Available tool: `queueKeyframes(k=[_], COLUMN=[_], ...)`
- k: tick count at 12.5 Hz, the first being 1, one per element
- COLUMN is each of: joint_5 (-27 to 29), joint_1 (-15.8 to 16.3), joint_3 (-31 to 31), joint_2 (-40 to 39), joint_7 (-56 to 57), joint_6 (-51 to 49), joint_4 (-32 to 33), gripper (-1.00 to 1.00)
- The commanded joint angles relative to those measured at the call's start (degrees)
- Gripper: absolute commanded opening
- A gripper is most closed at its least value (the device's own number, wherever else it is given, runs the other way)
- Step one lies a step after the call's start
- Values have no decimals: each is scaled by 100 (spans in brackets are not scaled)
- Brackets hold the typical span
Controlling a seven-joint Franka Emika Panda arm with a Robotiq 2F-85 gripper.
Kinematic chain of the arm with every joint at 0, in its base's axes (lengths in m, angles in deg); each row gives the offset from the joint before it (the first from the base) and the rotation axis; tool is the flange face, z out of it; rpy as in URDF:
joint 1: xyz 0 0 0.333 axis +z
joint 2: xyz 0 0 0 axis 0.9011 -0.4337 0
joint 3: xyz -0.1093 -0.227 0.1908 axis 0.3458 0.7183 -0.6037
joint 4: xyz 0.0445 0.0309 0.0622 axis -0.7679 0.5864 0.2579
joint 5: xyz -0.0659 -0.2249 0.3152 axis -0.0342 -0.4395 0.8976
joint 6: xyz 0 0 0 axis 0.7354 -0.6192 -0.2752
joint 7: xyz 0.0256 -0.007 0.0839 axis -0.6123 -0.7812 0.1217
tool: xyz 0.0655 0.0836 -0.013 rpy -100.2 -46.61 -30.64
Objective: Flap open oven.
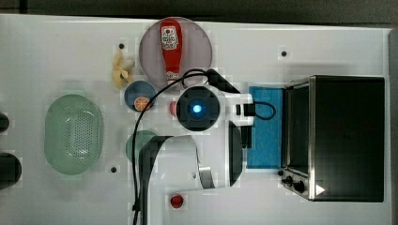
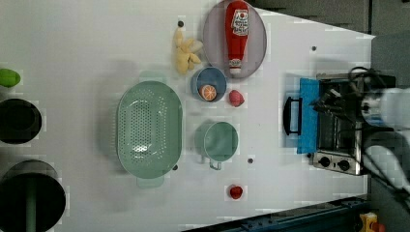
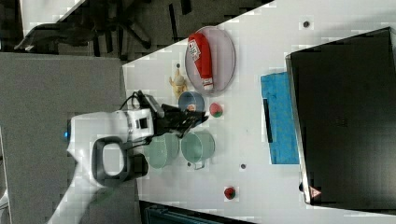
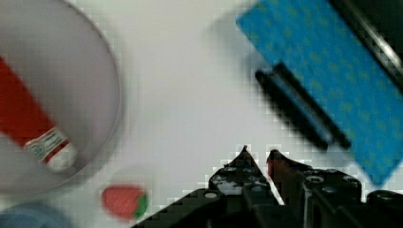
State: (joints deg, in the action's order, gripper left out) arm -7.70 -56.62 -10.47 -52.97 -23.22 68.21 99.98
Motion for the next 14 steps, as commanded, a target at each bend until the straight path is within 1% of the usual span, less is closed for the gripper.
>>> queueKeyframes(k=[1, 3, 4, 6, 8, 10, 14], joint_5=[586, 637, 635, 636, 643, 658, 681], joint_1=[-1, -2, -2, -5, -7, -4, 2], joint_3=[57, 60, 58, 72, 129, 145, 118], joint_2=[689, 1166, 1327, 1434, 1376, 1371, 1368], joint_7=[-299, -300, -300, -300, -306, -306, -281], joint_6=[-759, -1288, -1713, -2616, -3371, -3617, -3610], joint_4=[-199, -536, -731, -1206, -1676, -1918, -1950], gripper=[-65, -65, -65, -65, -65, -65, -65])
